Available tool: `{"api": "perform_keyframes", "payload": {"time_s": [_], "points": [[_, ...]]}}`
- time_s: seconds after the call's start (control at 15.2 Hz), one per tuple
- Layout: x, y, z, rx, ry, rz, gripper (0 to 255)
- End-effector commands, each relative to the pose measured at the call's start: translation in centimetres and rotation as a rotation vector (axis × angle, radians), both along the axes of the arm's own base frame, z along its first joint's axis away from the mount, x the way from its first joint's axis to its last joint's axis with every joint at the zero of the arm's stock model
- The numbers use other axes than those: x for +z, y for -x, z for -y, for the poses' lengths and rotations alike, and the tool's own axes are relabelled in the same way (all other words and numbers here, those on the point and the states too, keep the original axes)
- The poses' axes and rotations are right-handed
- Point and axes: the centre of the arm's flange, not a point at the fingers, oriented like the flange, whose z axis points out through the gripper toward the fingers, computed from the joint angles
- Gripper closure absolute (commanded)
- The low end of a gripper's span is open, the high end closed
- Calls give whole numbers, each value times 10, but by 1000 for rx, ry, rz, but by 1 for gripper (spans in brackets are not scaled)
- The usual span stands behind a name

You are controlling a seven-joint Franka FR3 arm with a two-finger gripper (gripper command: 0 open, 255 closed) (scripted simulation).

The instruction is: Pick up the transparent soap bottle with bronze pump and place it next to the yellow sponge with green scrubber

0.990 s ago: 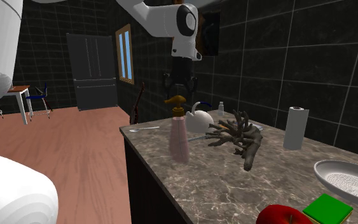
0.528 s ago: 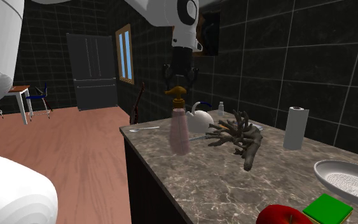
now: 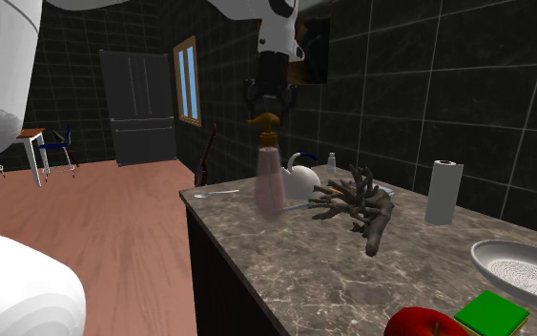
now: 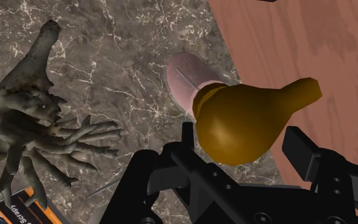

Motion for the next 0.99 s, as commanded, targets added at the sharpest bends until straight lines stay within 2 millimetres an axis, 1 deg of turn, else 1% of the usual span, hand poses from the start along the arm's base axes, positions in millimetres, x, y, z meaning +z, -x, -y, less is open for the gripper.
{"api": "perform_keyframes", "payload": {"time_s": [0.0, 0.92], "points": [[6, 10, 8, 0, 0, 0, 255], [7, 144, 135, 0, 0, 0, 255]]}}
